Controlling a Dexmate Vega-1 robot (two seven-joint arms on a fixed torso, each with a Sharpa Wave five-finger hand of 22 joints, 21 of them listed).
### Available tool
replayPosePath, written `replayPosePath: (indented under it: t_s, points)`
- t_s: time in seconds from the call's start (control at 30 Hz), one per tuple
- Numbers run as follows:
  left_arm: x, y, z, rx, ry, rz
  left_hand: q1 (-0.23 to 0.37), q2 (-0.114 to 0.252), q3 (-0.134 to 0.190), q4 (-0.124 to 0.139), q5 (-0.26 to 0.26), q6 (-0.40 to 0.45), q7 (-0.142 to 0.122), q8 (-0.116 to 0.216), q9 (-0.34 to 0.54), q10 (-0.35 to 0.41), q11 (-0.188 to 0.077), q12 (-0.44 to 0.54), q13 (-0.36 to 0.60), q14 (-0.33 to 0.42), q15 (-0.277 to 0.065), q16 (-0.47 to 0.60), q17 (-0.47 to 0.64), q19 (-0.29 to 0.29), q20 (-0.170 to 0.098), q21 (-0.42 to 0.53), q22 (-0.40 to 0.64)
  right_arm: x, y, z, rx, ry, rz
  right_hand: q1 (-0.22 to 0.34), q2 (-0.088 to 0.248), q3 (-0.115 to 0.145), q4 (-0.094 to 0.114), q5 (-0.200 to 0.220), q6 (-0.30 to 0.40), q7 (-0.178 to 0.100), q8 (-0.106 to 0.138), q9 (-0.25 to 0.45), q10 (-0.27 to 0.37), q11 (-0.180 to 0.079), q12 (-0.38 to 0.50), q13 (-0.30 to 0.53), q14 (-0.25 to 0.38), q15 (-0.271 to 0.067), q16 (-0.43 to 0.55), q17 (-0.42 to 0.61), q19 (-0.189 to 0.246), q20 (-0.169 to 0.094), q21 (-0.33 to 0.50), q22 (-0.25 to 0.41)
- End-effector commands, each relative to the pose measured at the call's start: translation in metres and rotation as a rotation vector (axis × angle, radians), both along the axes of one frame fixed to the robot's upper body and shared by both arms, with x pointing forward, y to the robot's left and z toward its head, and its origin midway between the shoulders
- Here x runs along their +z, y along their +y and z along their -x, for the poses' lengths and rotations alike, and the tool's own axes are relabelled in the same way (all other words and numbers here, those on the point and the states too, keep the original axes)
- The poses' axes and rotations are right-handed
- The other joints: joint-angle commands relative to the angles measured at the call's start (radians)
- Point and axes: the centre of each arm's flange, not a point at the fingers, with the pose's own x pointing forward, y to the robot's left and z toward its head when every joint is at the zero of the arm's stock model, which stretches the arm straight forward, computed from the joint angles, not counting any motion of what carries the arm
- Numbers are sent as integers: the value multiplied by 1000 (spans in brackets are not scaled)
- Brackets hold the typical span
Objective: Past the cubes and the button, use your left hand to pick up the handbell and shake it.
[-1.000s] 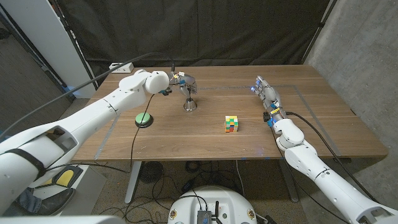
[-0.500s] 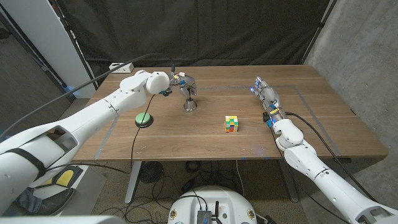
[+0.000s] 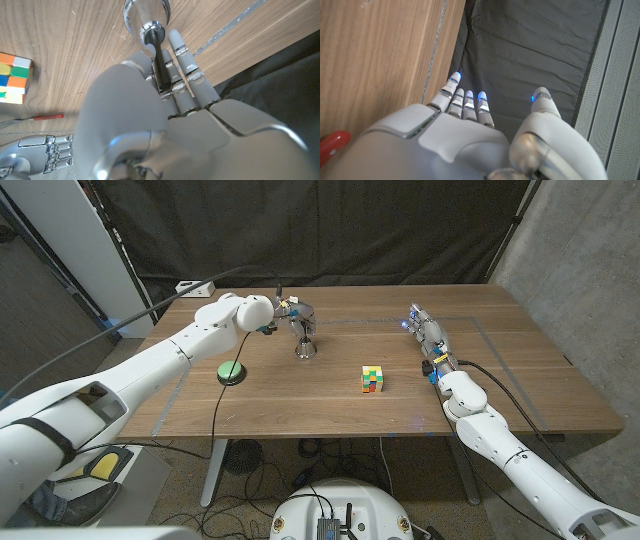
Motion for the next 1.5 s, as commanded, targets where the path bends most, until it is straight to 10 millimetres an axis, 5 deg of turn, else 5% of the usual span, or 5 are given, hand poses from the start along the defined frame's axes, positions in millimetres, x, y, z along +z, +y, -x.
replayPosePath:
  t_s: [0.03,0.57,0.67,0.93,1.5]
  points:
    - [-2,-4,0,5,7,13,16,4,11,1,5,19,0,9,4,13,-3,8,4,13,-5,-7,0,9,3,11,1,-2,-2,-3,6,7,-7,10,0,3,5,6,8,0,-3,4,10,-4,0,5,3,2,3,2,6,2,-4,4]
    - [-5,-6,-1,-14,20,111,29,11,54,2,0,187,-16,56,24,198,-44,55,28,210,-54,-6,-10,125,-33,88,-3,-4,-8,-4,11,9,-11,12,-2,2,7,6,9,0,-3,4,12,-3,1,6,6,5,3,4,9,4,-4,4]
    - [-6,-6,-2,-7,25,111,33,10,58,1,-3,202,-16,64,35,203,-18,61,44,242,-57,-7,-10,138,-34,98,-3,-3,-8,-5,14,9,-10,12,-2,2,7,6,9,1,-3,4,13,-3,1,6,6,5,3,4,9,4,-4,4]
    - [-7,-7,-1,8,15,103,38,15,61,2,-6,207,-15,69,46,213,-34,70,63,267,-55,-4,-5,145,-36,106,-3,-3,-6,-4,18,12,-1,11,-2,1,8,6,9,-2,-3,4,11,-6,0,6,5,3,3,5,7,0,-5,4]
    - [3,-12,10,37,-30,57,45,19,56,3,-11,203,-13,74,66,216,-26,87,106,292,-59,0,4,160,-43,123,-2,-5,-9,3,11,-2,-9,10,-4,-2,11,5,9,8,-3,5,16,-1,2,6,8,2,4,7,13,0,-4,4]
